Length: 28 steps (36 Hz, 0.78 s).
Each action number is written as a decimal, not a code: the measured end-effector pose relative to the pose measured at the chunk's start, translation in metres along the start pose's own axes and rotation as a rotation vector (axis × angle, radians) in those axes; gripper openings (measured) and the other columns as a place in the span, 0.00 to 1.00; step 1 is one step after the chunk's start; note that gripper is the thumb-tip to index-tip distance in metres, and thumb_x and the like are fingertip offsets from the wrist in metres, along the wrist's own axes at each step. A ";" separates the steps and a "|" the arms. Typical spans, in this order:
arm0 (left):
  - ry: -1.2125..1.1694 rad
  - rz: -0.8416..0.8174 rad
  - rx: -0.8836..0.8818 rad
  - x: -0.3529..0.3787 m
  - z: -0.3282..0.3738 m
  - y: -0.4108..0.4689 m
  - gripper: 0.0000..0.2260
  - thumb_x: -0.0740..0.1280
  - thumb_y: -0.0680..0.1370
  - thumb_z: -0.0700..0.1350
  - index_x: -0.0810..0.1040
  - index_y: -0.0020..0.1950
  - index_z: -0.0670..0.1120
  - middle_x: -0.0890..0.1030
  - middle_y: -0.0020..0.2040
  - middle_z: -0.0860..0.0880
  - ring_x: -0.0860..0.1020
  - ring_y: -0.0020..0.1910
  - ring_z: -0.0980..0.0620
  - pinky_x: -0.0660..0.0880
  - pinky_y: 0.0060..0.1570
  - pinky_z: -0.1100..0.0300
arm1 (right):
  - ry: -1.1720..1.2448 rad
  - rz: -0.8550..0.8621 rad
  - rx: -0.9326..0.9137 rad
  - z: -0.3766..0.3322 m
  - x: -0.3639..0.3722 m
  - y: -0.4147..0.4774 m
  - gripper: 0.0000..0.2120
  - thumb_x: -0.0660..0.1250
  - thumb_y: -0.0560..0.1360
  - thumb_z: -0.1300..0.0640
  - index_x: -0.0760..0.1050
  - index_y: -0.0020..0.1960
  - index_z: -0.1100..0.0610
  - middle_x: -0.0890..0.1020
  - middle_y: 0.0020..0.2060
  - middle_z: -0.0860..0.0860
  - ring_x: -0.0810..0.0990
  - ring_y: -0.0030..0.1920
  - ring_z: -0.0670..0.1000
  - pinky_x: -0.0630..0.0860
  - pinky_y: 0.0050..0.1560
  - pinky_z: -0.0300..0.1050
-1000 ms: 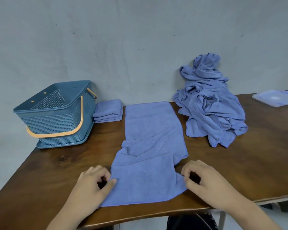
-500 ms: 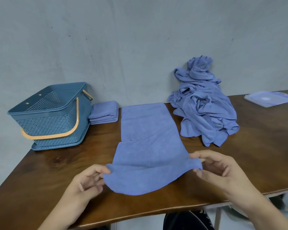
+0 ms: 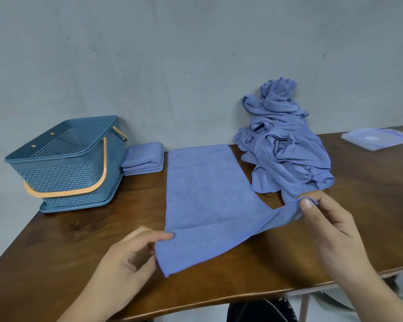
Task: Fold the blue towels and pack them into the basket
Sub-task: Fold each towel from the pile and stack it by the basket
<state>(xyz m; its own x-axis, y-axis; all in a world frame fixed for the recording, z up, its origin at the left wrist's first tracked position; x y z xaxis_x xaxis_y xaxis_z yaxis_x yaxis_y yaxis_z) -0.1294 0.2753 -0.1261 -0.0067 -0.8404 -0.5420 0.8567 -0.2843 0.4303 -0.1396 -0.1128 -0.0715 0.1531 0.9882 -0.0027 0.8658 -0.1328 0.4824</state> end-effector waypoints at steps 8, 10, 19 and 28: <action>-0.021 0.118 -0.061 0.000 0.013 0.014 0.09 0.73 0.72 0.51 0.89 0.50 0.52 0.79 0.51 0.55 0.80 0.52 0.50 0.74 0.50 0.68 | -0.050 0.020 0.088 0.012 0.005 0.005 0.12 0.66 0.81 0.48 0.84 0.48 0.54 0.77 0.35 0.49 0.73 0.38 0.45 0.70 0.39 0.32; -0.176 0.070 -0.110 0.002 0.008 0.016 0.09 0.72 0.76 0.49 0.88 0.49 0.46 0.83 0.55 0.51 0.83 0.53 0.49 0.78 0.51 0.62 | -0.059 0.020 0.115 0.014 0.006 0.007 0.13 0.66 0.80 0.45 0.85 0.48 0.52 0.82 0.37 0.45 0.77 0.39 0.42 0.72 0.40 0.31; -0.640 0.082 -0.371 0.002 -0.025 0.009 0.34 0.76 0.73 0.68 0.87 0.60 0.39 0.82 0.56 0.27 0.80 0.53 0.37 0.70 0.54 0.42 | -0.065 -0.032 0.231 0.025 0.011 0.008 0.15 0.66 0.79 0.43 0.86 0.48 0.53 0.86 0.41 0.50 0.83 0.42 0.44 0.75 0.41 0.31; -0.582 0.098 -0.347 -0.004 -0.030 0.045 0.28 0.69 0.81 0.65 0.85 0.66 0.42 0.85 0.62 0.37 0.84 0.62 0.38 0.80 0.61 0.48 | -0.100 -0.095 0.207 0.038 0.031 0.038 0.18 0.66 0.81 0.42 0.84 0.49 0.55 0.82 0.41 0.59 0.81 0.41 0.47 0.75 0.41 0.34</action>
<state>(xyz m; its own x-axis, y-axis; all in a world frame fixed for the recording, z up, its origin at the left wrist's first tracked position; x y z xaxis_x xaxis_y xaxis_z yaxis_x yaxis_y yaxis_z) -0.0754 0.2792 -0.1262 -0.1138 -0.9935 0.0062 0.9825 -0.1116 0.1491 -0.0834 -0.0897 -0.0868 0.1033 0.9860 -0.1312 0.9562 -0.0622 0.2860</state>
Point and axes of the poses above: each hand's wrist, its own y-axis towards the middle knuckle, its own x-axis out of the palm, z = x × y, the point moved 6 cm from there along y, towards the middle knuckle
